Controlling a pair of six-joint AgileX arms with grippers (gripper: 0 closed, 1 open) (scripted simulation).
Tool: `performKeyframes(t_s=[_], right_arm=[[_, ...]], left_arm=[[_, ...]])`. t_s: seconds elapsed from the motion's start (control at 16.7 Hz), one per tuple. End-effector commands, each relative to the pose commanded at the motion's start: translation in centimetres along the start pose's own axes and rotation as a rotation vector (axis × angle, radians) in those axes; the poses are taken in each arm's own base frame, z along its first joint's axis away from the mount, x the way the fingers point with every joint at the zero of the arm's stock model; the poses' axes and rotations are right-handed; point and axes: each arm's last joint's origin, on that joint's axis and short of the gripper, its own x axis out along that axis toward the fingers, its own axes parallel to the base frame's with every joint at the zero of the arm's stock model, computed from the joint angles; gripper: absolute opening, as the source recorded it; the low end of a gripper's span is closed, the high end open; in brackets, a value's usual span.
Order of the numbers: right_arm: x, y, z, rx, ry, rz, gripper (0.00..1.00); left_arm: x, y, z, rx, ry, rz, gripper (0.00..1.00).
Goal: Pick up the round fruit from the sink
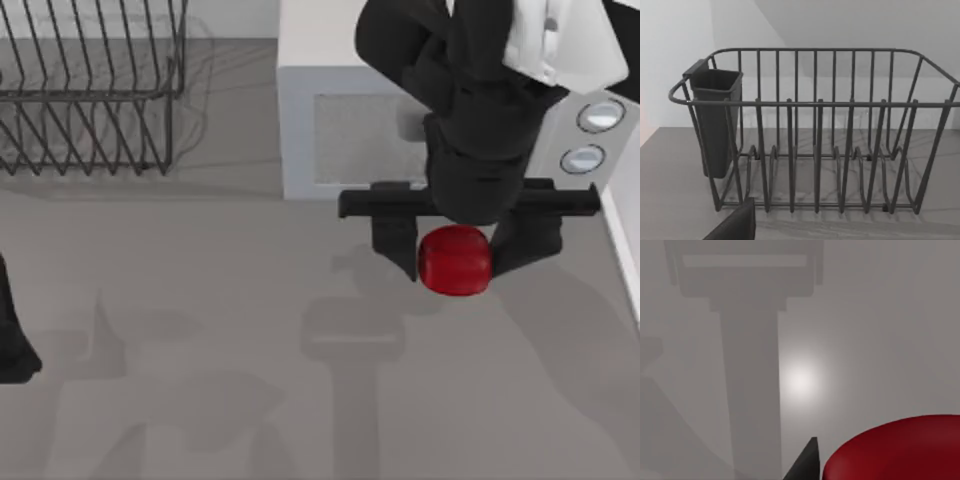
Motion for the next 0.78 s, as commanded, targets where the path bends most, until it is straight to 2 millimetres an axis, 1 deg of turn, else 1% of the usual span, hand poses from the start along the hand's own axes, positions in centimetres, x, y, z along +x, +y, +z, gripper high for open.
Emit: performKeyframes(t_s=[0.12, 0.24, 0.36, 0.54, 0.66, 0.78], right_arm=[[0.2, 0.0, 0.1, 0.004, 0.004, -0.001, 0.00], [1.2, 0.0, 0.2, 0.004, 0.008, -0.005, 0.00], [3.3, 0.2, 0.4, 0.003, 0.008, -0.005, 0.00], [7.2, 0.3, 0.5, 0.001, -0.009, 0.009, 0.00], [9.5, 0.2, 0.2, 0.001, -0.005, 0.005, 0.00], [10.8, 0.0, 0.0, 0.000, -0.001, 0.001, 0.00]], left_arm=[[0.0, 0.0, 0.0, 0.000, 0.000, 0.000, 1.00], [0.0, 0.0, 0.0, 0.000, 0.000, 0.000, 1.00], [0.0, 0.0, 0.0, 0.000, 0.000, 0.000, 1.00], [0.0, 0.0, 0.0, 0.000, 0.000, 0.000, 1.00], [0.0, 0.0, 0.0, 0.000, 0.000, 0.000, 1.00], [0.0, 0.0, 0.0, 0.000, 0.000, 0.000, 1.00]])
